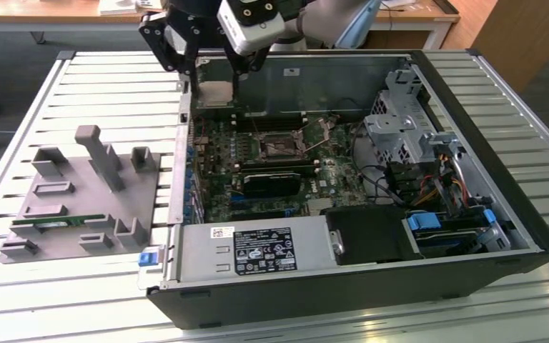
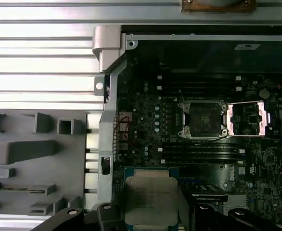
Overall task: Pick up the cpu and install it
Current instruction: 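Pick up the cpu and move it towards the insertion slot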
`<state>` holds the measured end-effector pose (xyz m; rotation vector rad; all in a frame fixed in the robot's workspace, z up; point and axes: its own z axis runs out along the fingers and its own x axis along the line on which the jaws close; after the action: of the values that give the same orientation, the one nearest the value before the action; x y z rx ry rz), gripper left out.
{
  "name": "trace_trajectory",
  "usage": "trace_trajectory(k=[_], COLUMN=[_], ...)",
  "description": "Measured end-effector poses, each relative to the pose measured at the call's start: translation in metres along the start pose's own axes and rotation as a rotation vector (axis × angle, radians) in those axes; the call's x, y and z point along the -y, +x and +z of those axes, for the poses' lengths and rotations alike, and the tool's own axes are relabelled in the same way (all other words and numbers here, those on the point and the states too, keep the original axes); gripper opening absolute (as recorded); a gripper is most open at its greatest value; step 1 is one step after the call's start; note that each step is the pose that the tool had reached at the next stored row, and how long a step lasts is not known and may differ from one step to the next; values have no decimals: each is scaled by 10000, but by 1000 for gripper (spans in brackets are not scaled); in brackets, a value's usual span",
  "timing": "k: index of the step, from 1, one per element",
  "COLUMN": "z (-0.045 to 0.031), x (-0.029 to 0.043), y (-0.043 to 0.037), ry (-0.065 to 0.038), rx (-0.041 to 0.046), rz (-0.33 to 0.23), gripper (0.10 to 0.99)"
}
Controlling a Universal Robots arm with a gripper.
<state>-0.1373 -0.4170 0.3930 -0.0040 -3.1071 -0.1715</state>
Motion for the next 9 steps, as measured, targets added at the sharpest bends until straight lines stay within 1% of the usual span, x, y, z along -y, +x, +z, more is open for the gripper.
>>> trace_trajectory(k=[9], z=[-4], x=[-1], y=[-143], ry=[0], rx=[0], rz=[-1], gripper=[529])
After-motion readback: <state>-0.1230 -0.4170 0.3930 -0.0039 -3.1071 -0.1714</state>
